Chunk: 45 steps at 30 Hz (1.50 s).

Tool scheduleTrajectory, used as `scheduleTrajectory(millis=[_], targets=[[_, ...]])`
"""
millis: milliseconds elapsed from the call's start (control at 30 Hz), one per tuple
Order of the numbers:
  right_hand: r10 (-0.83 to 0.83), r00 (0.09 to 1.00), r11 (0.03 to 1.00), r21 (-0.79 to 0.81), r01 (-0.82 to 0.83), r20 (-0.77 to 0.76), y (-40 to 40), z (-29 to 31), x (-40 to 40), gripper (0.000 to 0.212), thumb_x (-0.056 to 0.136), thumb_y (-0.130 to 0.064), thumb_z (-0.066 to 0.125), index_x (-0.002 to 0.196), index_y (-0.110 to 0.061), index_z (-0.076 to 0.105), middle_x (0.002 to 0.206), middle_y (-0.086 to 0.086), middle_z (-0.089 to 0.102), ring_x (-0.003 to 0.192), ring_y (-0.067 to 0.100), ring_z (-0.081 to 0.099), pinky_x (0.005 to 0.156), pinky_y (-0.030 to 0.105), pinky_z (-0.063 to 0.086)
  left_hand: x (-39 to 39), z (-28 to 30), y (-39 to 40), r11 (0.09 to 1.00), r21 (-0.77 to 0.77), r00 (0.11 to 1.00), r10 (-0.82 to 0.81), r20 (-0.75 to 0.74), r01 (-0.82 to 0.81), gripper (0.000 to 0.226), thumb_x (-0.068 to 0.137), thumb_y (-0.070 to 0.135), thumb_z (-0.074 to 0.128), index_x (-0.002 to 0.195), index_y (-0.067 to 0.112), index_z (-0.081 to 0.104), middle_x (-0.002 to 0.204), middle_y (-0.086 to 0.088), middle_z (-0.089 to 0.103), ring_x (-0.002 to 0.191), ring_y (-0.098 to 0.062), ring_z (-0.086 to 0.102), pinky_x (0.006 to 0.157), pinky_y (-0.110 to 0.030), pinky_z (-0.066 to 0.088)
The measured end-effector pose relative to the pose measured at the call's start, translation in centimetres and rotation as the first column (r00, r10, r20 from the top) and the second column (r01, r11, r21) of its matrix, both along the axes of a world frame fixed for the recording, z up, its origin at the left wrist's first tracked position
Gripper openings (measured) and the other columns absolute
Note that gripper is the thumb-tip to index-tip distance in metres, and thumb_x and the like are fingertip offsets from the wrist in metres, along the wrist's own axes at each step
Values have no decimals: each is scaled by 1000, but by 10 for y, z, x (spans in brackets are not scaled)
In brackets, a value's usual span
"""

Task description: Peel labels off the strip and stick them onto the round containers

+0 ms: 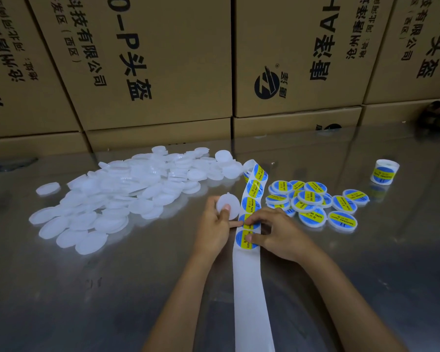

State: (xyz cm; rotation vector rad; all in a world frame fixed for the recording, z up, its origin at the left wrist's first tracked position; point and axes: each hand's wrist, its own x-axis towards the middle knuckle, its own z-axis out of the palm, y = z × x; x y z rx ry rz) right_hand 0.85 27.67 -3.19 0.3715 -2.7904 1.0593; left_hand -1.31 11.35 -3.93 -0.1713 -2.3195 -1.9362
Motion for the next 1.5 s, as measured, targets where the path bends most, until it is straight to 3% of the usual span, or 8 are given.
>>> scheduleTrajectory(millis=[233,400,633,733,800,1067,1267,1500], targets=[[-34,999,999,-41,34,-6,-4,-1,-1,15,82,-21,78,92,-25,68,97,-6,63,99,16,52,89,32,47,-1,0,-1,999,-47,999,16,35,-14,17,105,13,43,120,16,49,123,-13,64,92,-30,74,95,-46,54],[-43,999,951,-305,48,23,-10,7,3,20,78,-3,76,79,-21,67,74,-17,62,78,11,57,72,25,50,2,4,0,997,-63,998,43,46,-40,16,105,12,44,119,17,49,124,-11,62,95,-27,73,93,-44,56],[-32,985,574,-804,157,170,-9,24,7,16,85,8,64,88,-7,61,80,7,69,74,15,64,71,21,52,6,15,0,973,224,995,27,99,-48,16,102,4,49,111,14,57,117,-18,67,72,-24,76,69,-24,60],[-33,981,445,-876,185,190,-8,27,7,17,87,6,62,88,-10,57,73,2,68,65,10,63,61,18,49,10,19,-3,940,335,988,11,155,-63,19,100,7,55,117,10,64,114,-17,72,88,-30,76,84,-35,60],[-19,984,414,-894,170,178,-8,28,7,16,87,5,62,91,-9,56,80,6,69,72,16,65,66,23,50,13,21,-5,914,400,983,-7,184,-68,23,98,6,58,119,8,66,117,-17,71,101,-29,72,81,-35,61],[-73,992,514,-849,127,104,-17,30,9,21,84,6,69,92,-11,59,94,15,72,87,23,68,83,34,54,22,29,-1,840,539,960,-194,202,57,33,97,-2,54,125,11,65,116,-13,73,105,-29,72,79,-30,61],[-135,991,598,-798,70,-14,-25,28,10,27,80,9,72,92,-12,58,87,9,68,76,10,64,69,18,55,23,33,3,792,603,940,-269,210,91,38,97,-1,46,128,14,63,115,-14,74,101,-27,73,81,-34,62],[-159,982,682,-731,38,-98,-28,25,9,32,79,8,73,88,-18,56,83,1,65,75,11,61,65,18,53,25,36,4,793,602,933,-281,225,94,39,98,0,42,127,13,63,117,-16,73,98,-24,73,78,-32,62]])
